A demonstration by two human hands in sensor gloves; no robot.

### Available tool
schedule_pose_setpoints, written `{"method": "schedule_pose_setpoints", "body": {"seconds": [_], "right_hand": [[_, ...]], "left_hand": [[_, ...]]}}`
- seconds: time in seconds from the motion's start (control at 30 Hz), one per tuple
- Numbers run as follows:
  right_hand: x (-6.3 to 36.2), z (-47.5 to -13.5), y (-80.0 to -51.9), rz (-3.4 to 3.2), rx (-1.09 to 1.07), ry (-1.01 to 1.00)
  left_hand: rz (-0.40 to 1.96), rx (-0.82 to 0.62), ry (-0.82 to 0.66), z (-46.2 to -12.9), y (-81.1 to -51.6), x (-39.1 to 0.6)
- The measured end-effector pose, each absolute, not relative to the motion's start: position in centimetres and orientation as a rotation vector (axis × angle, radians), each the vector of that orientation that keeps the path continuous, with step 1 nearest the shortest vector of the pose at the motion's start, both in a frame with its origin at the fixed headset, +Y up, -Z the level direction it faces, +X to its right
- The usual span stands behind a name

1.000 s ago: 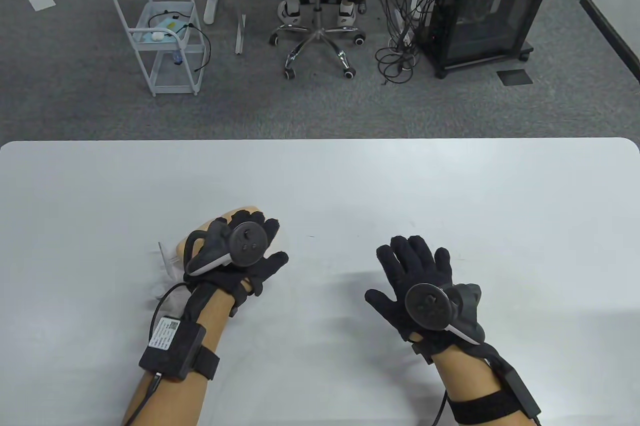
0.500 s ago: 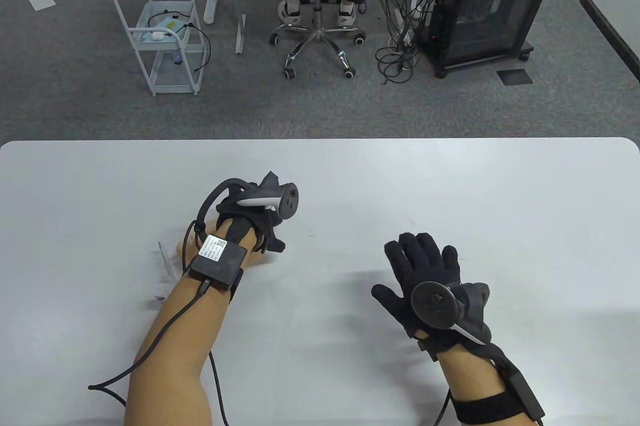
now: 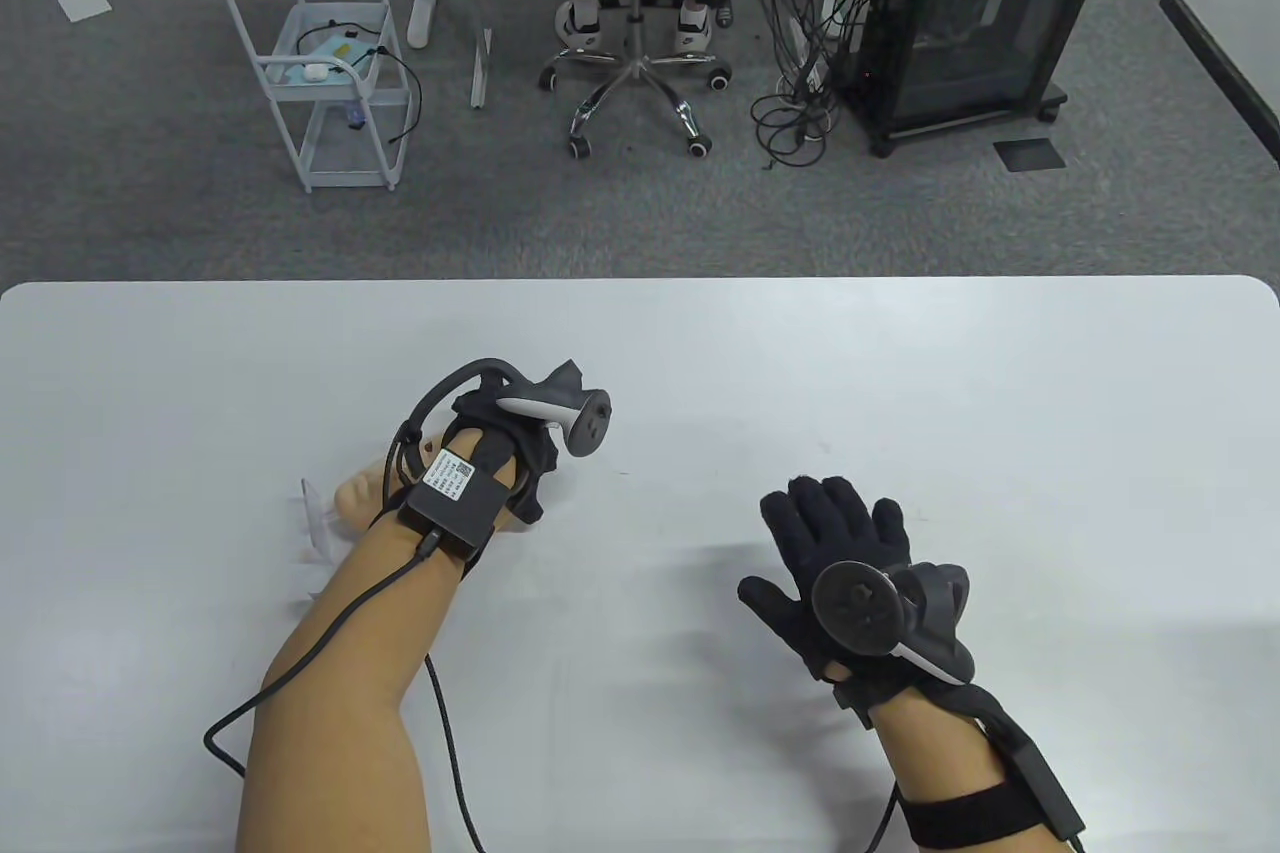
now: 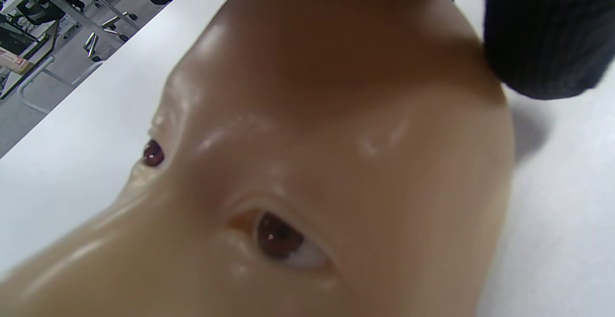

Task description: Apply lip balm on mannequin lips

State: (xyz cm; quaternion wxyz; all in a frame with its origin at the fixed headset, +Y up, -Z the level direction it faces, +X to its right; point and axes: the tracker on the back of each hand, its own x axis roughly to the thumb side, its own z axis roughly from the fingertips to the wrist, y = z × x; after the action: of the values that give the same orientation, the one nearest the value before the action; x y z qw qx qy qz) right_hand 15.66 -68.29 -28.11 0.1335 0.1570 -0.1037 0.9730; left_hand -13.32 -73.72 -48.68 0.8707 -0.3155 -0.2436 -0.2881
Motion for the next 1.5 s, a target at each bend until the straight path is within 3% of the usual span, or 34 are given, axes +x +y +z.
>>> {"method": "schedule_pose_setpoints", "body": {"seconds": [0.2, 0.33, 0.6, 0.7, 0.97, 1.13, 1.23, 1.4, 1.5], "right_hand": [[15.6, -28.1, -68.3, 2.821, 0.46, -0.284], [15.7, -28.2, -68.3, 2.819, 0.457, -0.266], [15.4, -28.6, -68.9, 2.823, 0.467, -0.208], [15.7, -28.7, -68.9, 2.797, 0.457, -0.198], [15.6, -28.5, -68.6, 2.799, 0.472, -0.257], [15.7, -28.5, -68.5, 2.794, 0.471, -0.285], [15.7, -28.4, -68.4, 2.79, 0.472, -0.296], [15.9, -28.1, -67.9, 2.788, 0.473, -0.349], [15.8, -28.1, -67.9, 2.789, 0.474, -0.356]], "left_hand": [[-0.717, -0.68, -0.536, -49.0, -74.2, -13.0], [-0.651, -0.662, -0.555, -49.3, -74.0, -13.3], [-0.565, -0.586, -0.614, -49.2, -70.5, -11.3], [-0.565, -0.618, -0.577, -49.2, -69.2, -10.5], [-0.188, -0.441, -0.515, -48.6, -63.4, -10.5], [0.07, -0.473, -0.386, -47.9, -60.4, -10.6], [0.21, -0.574, -0.299, -47.4, -61.3, -10.7], [0.418, -0.754, -0.165, -46.3, -66.1, -10.7], [0.422, -0.833, -0.121, -46.0, -68.3, -10.2]]}}
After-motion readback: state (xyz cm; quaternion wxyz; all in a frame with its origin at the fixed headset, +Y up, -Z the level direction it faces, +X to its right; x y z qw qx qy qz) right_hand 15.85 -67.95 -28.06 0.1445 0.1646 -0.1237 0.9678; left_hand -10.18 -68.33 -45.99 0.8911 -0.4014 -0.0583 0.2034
